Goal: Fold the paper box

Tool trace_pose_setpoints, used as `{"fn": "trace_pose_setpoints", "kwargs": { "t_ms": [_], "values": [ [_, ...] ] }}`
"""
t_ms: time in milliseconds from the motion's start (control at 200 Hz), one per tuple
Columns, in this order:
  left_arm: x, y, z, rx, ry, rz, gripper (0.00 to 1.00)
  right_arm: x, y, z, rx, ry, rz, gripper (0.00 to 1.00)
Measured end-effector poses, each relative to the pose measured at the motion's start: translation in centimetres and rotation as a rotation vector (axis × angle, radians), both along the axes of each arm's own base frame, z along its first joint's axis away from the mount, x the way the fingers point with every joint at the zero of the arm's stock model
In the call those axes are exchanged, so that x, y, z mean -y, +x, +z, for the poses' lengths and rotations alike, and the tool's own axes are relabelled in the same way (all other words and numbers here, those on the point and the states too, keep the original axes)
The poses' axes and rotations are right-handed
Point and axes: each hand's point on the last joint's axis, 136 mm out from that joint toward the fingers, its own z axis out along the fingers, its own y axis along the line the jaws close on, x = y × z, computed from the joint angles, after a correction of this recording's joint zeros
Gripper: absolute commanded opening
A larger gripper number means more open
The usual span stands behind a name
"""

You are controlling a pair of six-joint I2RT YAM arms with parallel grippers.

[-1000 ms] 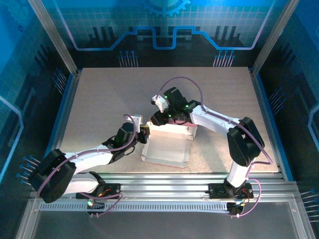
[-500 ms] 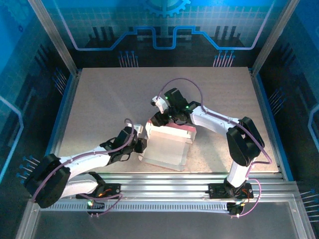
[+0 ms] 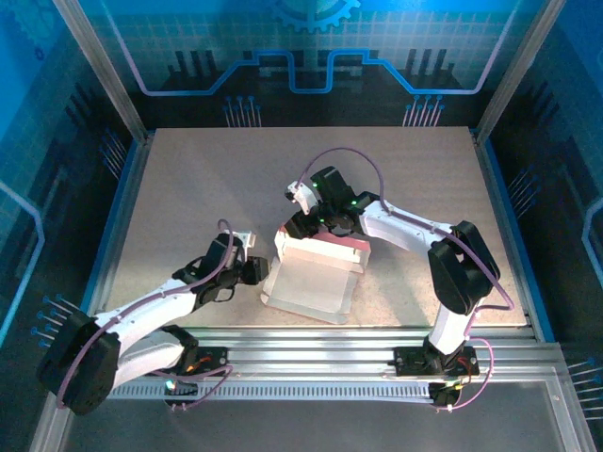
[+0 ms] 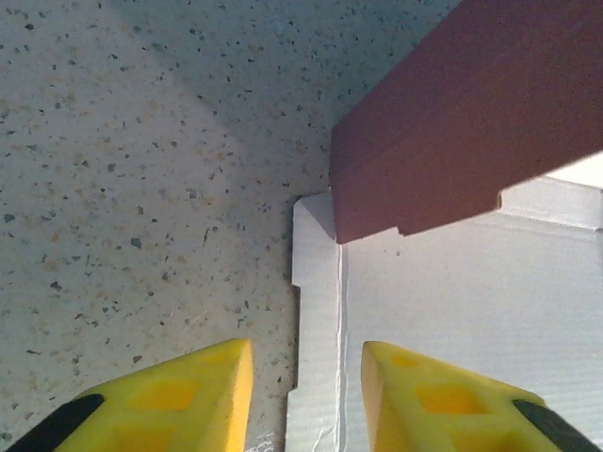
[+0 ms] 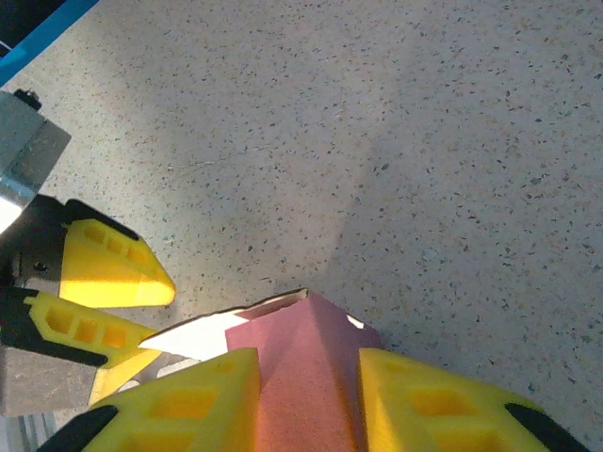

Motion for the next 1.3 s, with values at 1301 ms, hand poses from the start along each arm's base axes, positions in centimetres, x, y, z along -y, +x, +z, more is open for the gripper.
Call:
{"fn": "trace_pose_setpoints", "kwargs": {
  "t_ms": [1301],
  "values": [
    [1.2, 2.8, 4.9, 0.121, 0.014, -0.103, 0.43, 0.4, 0.3, -0.2, -0.071, 0.058, 0.014, 0.31]
  ]
}}
